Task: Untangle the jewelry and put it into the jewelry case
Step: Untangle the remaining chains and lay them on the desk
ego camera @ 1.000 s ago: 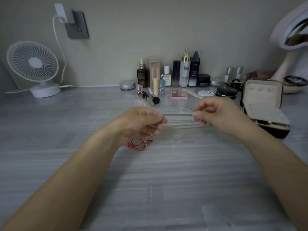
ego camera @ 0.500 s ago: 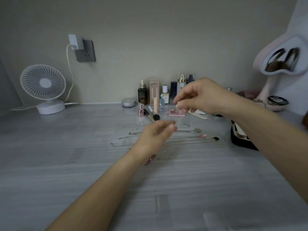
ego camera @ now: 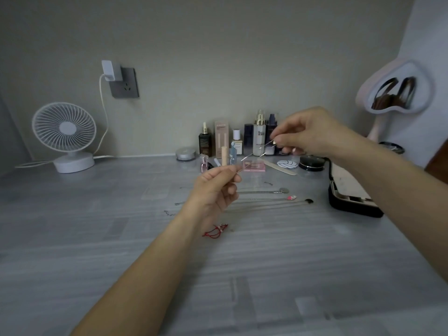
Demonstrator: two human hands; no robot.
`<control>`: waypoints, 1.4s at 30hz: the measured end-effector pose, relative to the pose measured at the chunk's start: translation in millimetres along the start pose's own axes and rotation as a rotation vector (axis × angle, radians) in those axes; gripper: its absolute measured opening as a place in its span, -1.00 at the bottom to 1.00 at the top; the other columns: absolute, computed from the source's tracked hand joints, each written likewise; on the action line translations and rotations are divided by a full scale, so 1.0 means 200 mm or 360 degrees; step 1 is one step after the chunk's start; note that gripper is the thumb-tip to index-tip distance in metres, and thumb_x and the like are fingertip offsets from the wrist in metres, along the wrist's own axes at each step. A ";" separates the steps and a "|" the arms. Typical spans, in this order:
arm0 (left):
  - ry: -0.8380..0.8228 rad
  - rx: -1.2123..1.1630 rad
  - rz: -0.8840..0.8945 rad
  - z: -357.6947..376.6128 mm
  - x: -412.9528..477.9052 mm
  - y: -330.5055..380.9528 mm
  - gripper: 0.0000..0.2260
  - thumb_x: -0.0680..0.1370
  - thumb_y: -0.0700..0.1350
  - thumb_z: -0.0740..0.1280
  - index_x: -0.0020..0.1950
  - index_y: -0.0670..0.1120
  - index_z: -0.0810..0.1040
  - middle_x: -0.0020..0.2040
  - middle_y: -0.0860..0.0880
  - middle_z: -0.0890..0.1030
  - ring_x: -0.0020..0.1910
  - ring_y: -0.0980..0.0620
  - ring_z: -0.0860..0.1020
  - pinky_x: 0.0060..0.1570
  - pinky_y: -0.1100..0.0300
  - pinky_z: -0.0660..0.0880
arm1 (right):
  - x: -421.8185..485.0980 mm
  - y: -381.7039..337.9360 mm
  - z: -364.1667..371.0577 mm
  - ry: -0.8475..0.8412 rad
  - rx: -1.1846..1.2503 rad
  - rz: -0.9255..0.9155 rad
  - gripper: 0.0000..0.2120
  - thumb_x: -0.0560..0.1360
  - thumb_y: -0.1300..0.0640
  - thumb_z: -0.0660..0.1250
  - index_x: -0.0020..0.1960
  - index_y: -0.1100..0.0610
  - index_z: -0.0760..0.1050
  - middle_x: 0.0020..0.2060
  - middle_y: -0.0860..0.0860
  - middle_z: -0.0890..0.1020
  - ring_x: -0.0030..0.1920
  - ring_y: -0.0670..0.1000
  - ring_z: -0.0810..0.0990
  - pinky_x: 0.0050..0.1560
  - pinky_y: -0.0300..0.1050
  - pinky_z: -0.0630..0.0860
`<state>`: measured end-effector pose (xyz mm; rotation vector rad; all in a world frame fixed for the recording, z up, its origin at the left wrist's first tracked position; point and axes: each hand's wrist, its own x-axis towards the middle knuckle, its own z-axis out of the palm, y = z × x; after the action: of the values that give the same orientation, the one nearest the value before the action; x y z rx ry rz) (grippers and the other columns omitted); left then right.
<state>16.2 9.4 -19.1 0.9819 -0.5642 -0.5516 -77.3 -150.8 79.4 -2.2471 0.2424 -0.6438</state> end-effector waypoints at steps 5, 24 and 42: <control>-0.0006 0.0131 -0.0185 -0.05 0.01 0.05 -0.90 0.52 -0.22 0.29 -0.15 -0.14 0.58 -0.41 0.03 0.56 -0.55 0.19 0.38 -0.50 0.34 0.42 | -0.03 0.12 -0.09 0.0188 0.0194 0.0188 -0.92 0.47 0.34 0.33 -0.06 0.24 0.56 -0.33 0.10 0.59 -0.54 -0.21 0.54 -0.49 -0.42 0.45; 0.0276 0.1182 -0.0403 -0.24 0.07 0.07 -0.93 0.49 -0.23 0.36 -0.18 -0.14 0.62 -0.42 0.03 0.62 -0.51 0.18 0.37 -0.47 0.34 0.36 | -0.16 0.46 -0.06 -0.0052 0.0511 0.0486 -0.90 0.51 0.34 0.26 -0.13 0.22 0.53 -0.33 0.08 0.58 -0.41 -0.12 0.54 -0.45 -0.37 0.46; 0.0349 0.1392 -0.0344 -0.21 0.06 0.06 -0.91 0.51 -0.22 0.35 -0.18 -0.14 0.63 -0.39 0.04 0.62 -0.41 0.11 0.37 -0.35 0.23 0.37 | -0.17 0.59 0.01 -0.0364 -0.0543 0.0173 -0.79 0.52 0.11 0.29 -0.27 -0.09 0.50 -0.12 0.23 0.63 -0.15 0.09 0.54 -0.02 0.06 0.48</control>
<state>55.3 31.7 -24.5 1.9249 -0.5049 -0.3699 -102.5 -216.9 -20.1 -2.5874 0.3797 -0.2996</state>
